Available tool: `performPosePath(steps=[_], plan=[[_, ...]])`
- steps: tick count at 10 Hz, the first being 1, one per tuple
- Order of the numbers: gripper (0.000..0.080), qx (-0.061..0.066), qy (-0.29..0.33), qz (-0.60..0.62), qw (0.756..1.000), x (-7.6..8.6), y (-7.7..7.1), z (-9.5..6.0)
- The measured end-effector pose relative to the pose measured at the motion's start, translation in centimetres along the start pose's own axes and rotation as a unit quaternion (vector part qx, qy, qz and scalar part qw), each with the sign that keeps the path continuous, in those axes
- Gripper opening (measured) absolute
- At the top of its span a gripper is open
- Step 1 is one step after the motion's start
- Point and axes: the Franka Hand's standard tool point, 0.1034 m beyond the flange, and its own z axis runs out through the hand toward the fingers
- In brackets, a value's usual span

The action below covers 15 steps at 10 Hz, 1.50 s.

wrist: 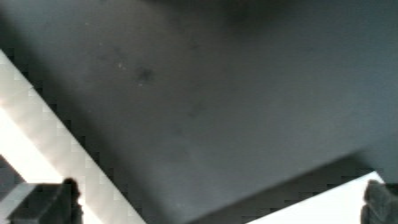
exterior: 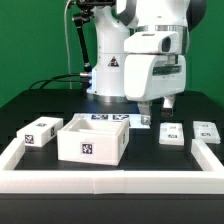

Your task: Assemble cabinet

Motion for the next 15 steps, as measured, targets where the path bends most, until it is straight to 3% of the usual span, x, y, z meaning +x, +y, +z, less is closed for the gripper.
performPosePath(steps=[1, 2, 7, 12, 15], plan=[[0.0798, -0.001, 0.000, -0.018, 1.000, -0.5, 0.1, 0.0], [0.0798, -0.002, -0.001, -0.033, 0.999, -2.2, 0.2, 0.1], [0.0798, 0.013, -0.018, -0.061, 0.998, -8.9, -2.0, -0.9], [0.0798, 0.016, -0.020, -0.084, 0.996, -9.5, -2.1, -0.7], [0.0798, 0.027, -0.023, -0.122, 0.992, -11.6, -4.4, -0.5]])
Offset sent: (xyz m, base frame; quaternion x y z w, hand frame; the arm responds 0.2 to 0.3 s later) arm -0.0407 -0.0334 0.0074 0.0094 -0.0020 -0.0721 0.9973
